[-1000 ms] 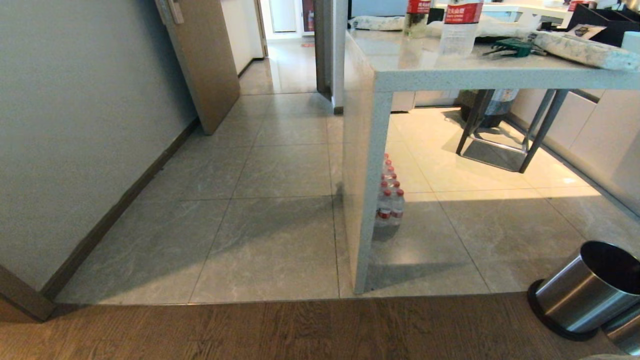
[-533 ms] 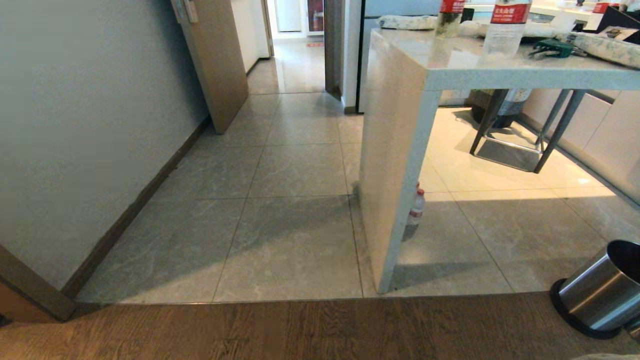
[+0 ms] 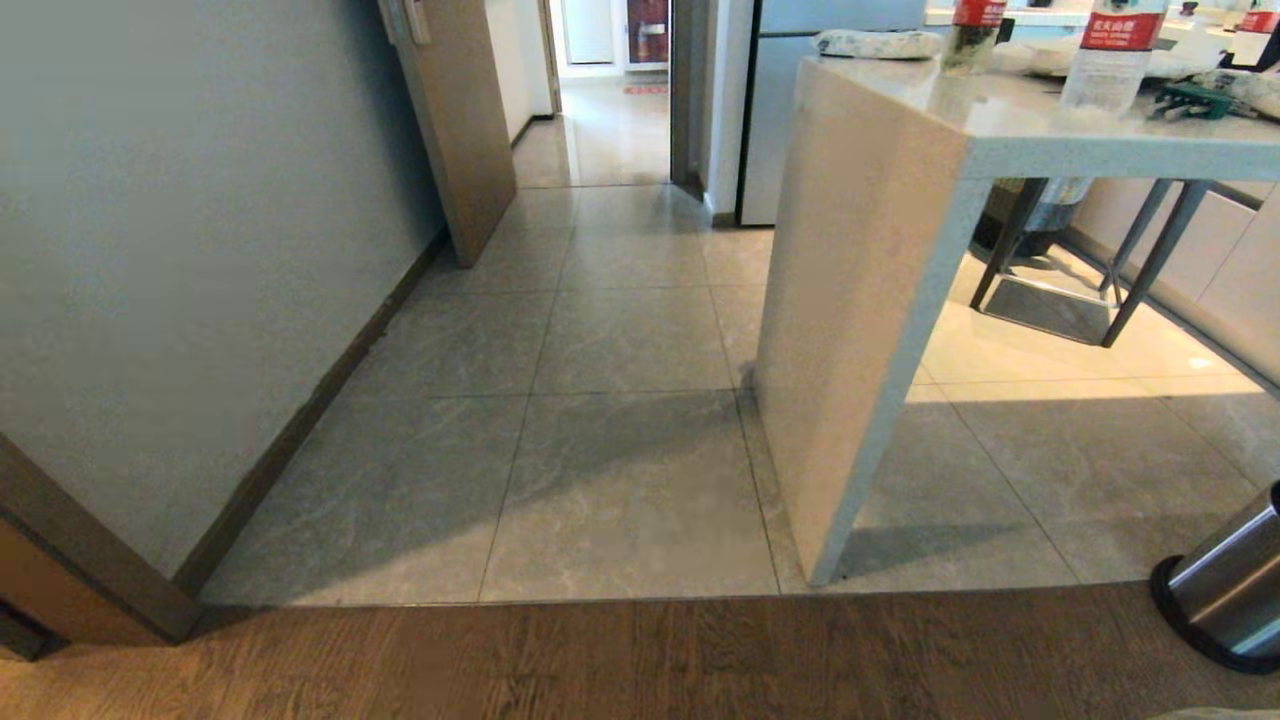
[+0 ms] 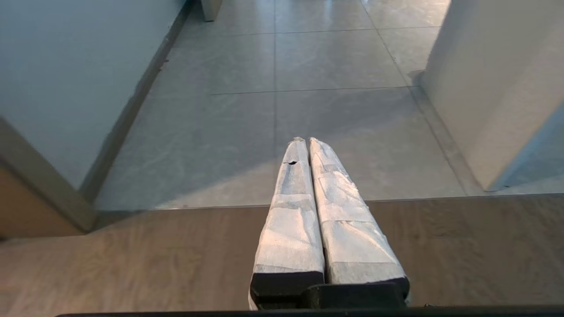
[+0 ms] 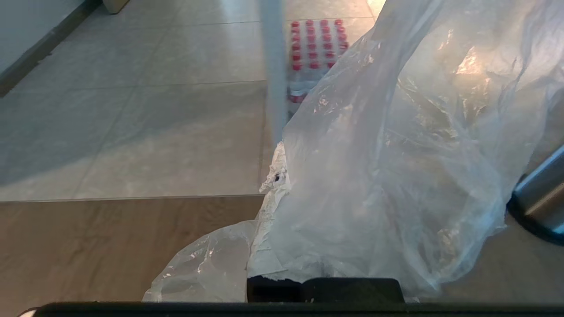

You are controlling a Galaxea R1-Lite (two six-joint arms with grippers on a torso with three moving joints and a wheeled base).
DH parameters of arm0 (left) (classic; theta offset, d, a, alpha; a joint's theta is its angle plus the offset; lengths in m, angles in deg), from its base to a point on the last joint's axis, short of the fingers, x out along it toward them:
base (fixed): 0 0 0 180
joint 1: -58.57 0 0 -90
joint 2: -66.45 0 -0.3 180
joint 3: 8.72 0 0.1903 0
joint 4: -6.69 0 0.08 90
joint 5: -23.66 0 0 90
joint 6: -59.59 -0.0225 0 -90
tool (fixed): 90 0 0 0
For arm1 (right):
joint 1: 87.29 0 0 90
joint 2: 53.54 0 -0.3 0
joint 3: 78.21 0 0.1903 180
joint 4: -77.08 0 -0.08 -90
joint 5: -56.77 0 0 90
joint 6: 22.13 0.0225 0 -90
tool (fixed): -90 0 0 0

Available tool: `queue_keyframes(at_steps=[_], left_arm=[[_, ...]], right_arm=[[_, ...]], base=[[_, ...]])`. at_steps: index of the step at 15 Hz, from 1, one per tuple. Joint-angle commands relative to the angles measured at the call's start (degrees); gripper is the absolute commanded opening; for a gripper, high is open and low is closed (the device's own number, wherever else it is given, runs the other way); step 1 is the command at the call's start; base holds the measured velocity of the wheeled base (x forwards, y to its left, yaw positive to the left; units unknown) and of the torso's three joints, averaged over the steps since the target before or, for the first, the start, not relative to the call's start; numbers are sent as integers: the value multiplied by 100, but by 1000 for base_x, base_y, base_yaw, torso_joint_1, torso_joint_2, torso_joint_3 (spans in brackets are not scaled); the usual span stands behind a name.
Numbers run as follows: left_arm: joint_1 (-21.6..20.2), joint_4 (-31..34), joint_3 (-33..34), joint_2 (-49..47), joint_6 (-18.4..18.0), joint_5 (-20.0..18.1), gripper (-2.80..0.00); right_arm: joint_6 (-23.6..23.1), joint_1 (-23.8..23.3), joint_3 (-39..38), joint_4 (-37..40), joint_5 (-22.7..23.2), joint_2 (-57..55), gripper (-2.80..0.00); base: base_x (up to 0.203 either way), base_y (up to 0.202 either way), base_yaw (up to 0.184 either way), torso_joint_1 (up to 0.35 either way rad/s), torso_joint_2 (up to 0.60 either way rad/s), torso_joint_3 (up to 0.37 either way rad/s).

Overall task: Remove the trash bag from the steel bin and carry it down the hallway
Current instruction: Put the trash bag at the door

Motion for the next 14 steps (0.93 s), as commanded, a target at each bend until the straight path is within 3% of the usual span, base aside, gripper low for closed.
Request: queue_keyframes(at_steps=[1,9,14], left_arm=[[0,-1,0,-2,-5,0,-280],[0,-1,0,6,-7,0,-280],[0,-1,0,-2,-7,0,-280]], right_arm=[[1,1,-9,-2,-2,-9,-280],[1,1,-9,-2,-2,-9,-280],[1,1,-9,-2,-2,-9,-280]], base=[[0,192,2,2,2,2],[0,190,1,2,2,2],[0,41,1,0,1,1]])
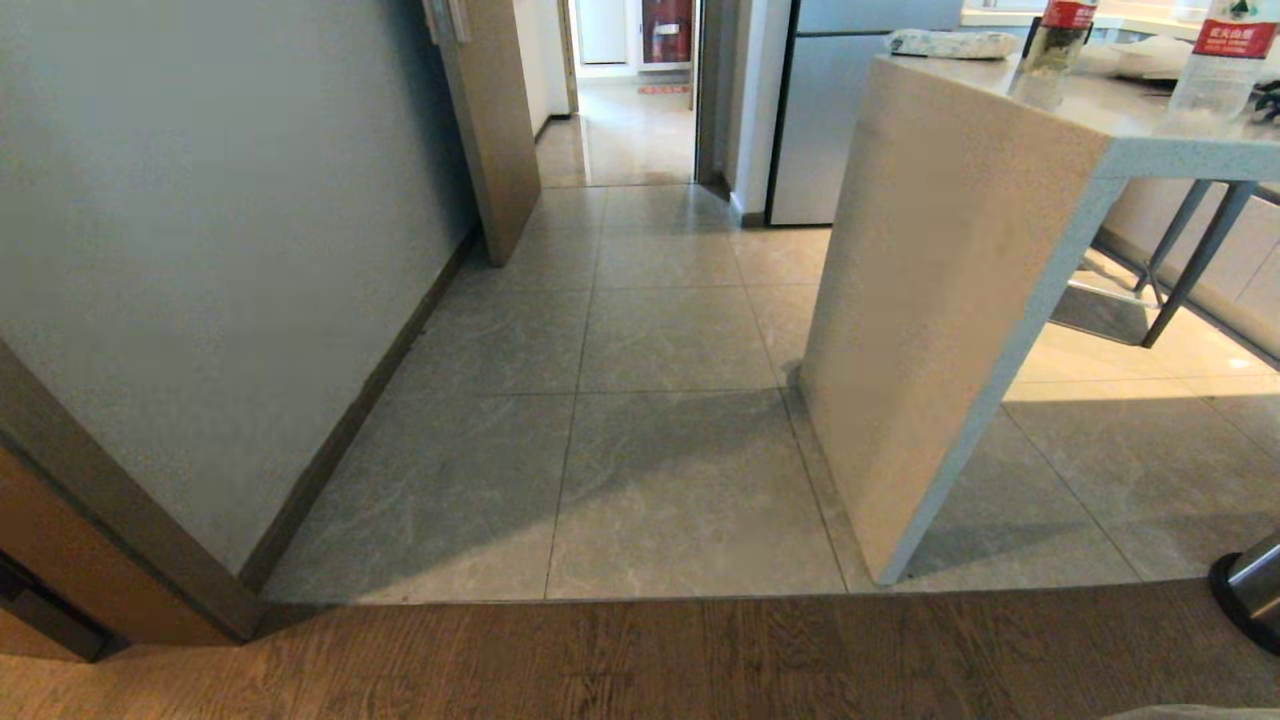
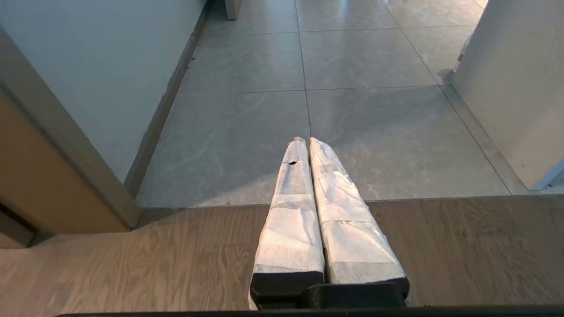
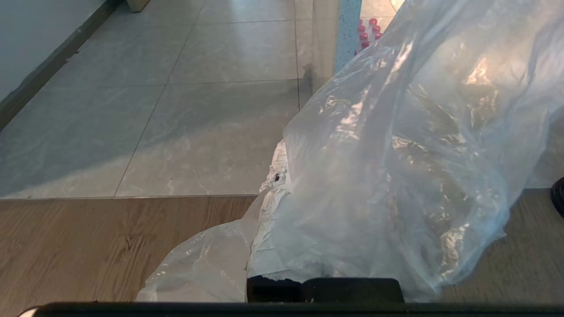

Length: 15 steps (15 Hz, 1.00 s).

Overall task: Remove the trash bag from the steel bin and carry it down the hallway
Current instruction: Put the trash bag at the door

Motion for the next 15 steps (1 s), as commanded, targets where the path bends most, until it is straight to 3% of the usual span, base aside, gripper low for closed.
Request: queue_keyframes(at_steps=[1,13,15], left_arm=[[0,2,0,-2,1,0,-280],[0,2,0,-2,-9,0,-280],[0,2,0,-2,-26,0,-280]], right_arm=[[0,-1,-9,-2,0,-9,-280],[0,-1,-17,-2,0,-9,-280],[0,-1,-9,-2,0,-9,-280]], base=[[0,0,0,0,0,0],[0,0,0,0,0,0],[116,0,0,3,-1,3]])
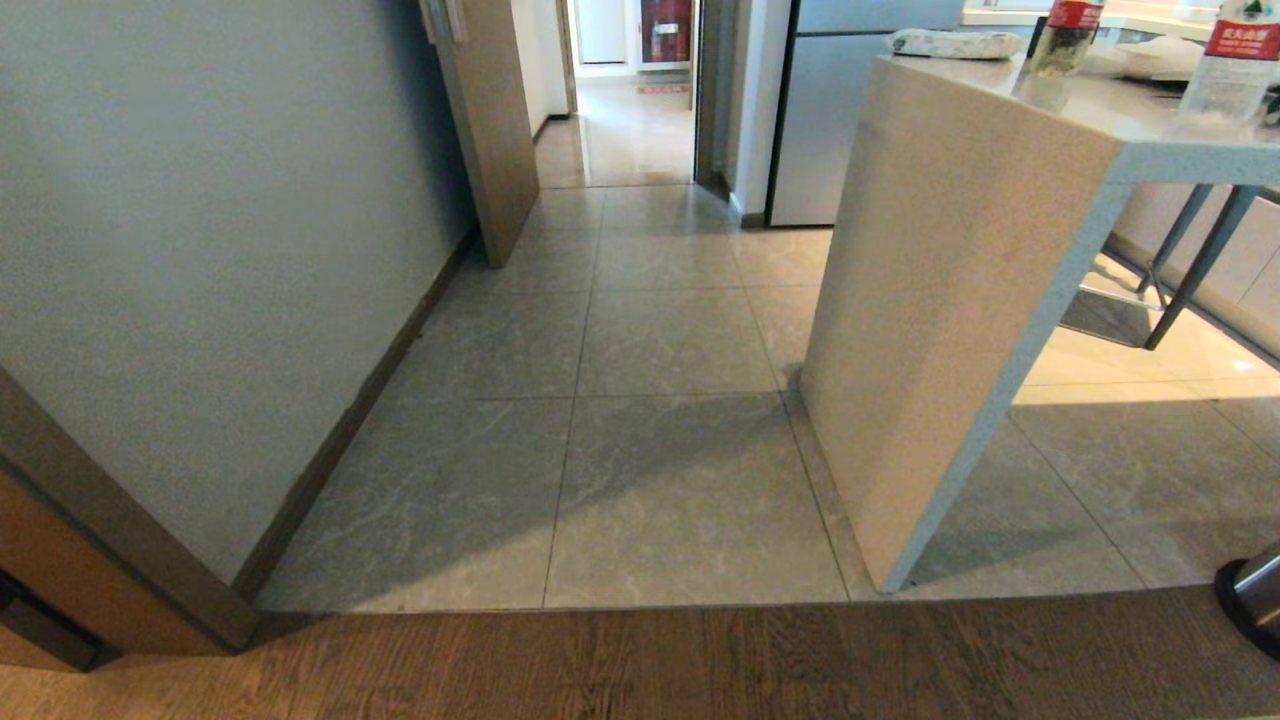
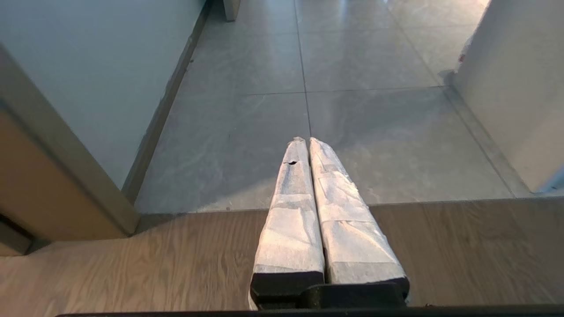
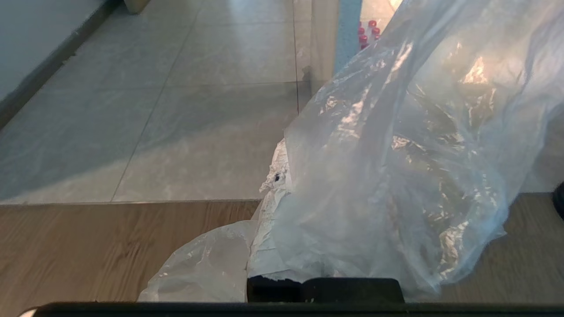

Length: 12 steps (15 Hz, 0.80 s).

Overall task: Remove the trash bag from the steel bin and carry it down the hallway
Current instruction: Put the trash bag at the door

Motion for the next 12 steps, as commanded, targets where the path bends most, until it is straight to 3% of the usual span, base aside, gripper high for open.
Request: queue_keyframes(at_steps=[1,12], left_arm=[[0,-4,0,0,-2,2,-280],[0,-4,0,0,15,2,-280]], right_arm=[[2,-1,-9,-5,0,-9,-280],[2,-1,-9,-5,0,-9,-280]], base=[[192,0,3,8,8,-7],[190,0,2,2,2,3]])
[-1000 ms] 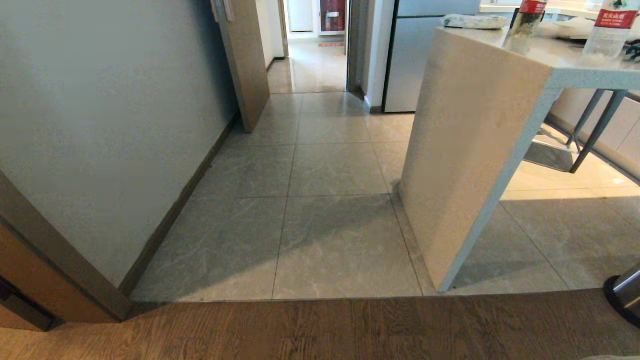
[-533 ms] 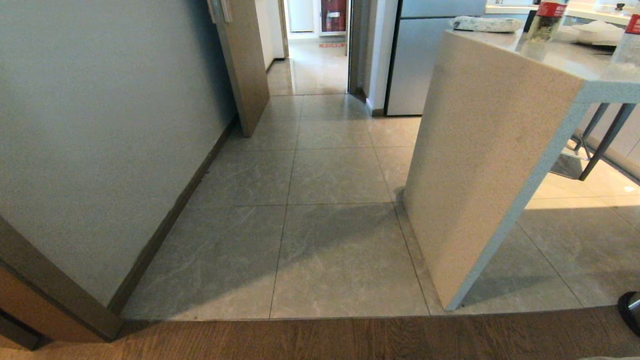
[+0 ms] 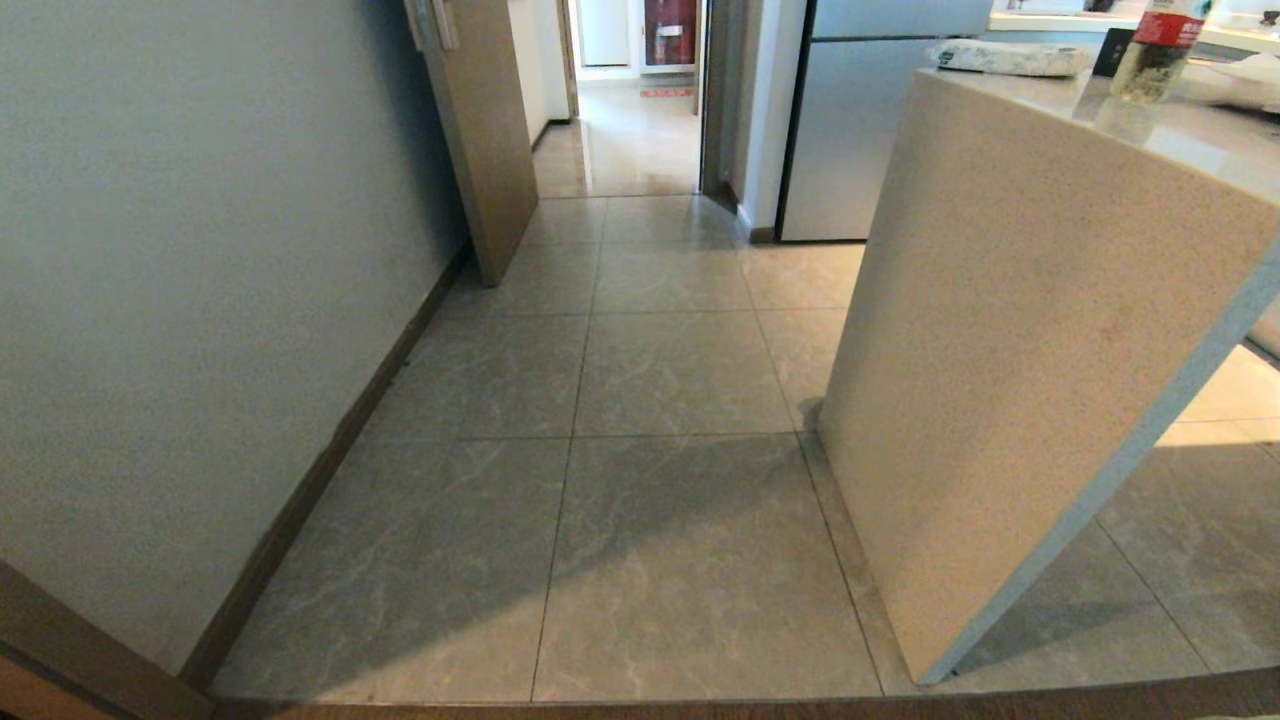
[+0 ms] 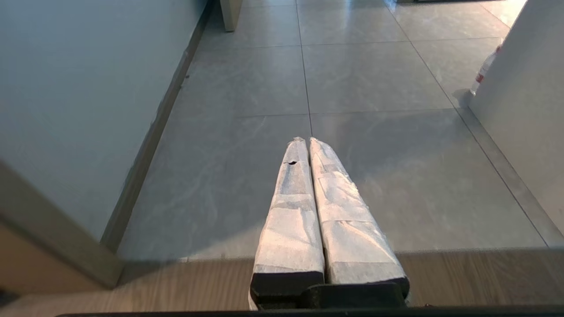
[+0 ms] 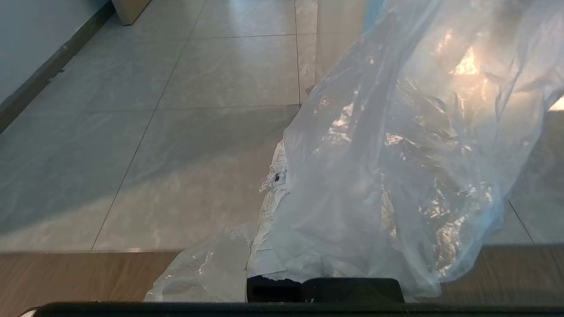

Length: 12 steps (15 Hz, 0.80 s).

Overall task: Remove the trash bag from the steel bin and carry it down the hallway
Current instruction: Put the trash bag at the door

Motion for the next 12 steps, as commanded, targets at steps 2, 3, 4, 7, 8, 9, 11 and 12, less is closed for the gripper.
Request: queue_keyframes(at_steps=[2,3,4,7,8,9,11,12], left_arm=[[0,2,0,-2,0,0,-280],[0,2,0,-2,0,0,-280],[0,2,0,-2,0,0,-280],[0,2,0,-2,0,0,-280],[0,2,0,-2,0,0,-280],[0,2,0,-2,0,0,-280],[0,2,0,-2,9,0,-280],[0,2,0,-2,9,0,-280]], right_arm=[[0,-1,-9,-4,0,-9,-280],[0,-1,-9,-4,0,-9,-280],[0,-1,-9,-4,0,-9,-280],[-15,-1,-9,-4,0,-9,-280],[0,-1,-9,-4,0,-9,-280],[0,-1,-9,-4,0,-9,-280],[0,-1,-9,-4,0,-9,-280],[-7,-1,-9,-4,0,-9,-280]], base=[[189,0,0,1,4,-1],[189,0,-4,1,2,4],[191,0,2,0,3,0],[188,0,0,2,-1,2],[187,0,1,2,6,-2],[189,0,2,7,7,2],[192,0,2,0,1,1],[192,0,1,2,6,1]])
